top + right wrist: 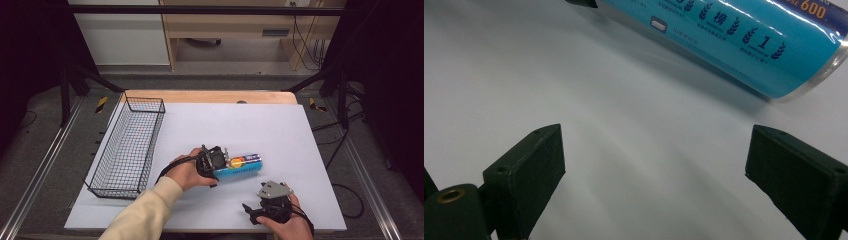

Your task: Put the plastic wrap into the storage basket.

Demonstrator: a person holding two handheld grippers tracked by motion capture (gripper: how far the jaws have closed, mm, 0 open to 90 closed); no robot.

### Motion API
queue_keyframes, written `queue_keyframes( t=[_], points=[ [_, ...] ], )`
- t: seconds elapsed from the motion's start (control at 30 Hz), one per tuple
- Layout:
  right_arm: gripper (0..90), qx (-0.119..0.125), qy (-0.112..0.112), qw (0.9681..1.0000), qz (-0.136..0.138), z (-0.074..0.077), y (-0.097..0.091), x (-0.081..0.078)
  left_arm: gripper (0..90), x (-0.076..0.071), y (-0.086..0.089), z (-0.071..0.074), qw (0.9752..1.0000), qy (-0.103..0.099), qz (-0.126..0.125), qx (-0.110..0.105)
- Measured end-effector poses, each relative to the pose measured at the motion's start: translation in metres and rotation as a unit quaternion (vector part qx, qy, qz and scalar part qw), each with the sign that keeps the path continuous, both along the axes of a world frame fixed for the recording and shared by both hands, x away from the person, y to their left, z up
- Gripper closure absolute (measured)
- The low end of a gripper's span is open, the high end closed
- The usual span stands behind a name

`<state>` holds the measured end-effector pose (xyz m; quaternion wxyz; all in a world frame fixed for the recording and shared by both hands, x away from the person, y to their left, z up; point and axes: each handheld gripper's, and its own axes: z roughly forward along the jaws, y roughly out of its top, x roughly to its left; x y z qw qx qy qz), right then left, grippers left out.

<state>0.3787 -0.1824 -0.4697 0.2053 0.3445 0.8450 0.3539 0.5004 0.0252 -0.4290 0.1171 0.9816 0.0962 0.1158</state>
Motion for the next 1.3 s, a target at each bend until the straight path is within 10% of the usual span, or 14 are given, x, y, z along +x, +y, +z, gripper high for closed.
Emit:
queue_keyframes(
  t=[0.7,1.3],
  points=[
    [9.3,0.004,-0.003,1.0,-0.001,0.001,0.0,0.0,31.9,-0.01,0.024,0.056,0.9972,-0.05,0.041,-0.038],
    [9.3,0.009,-0.009,0.9999,-0.001,0.003,0.0,0.0,32.0,-0.028,0.093,0.119,0.9817,-0.117,0.147,-0.033]
  ],
)
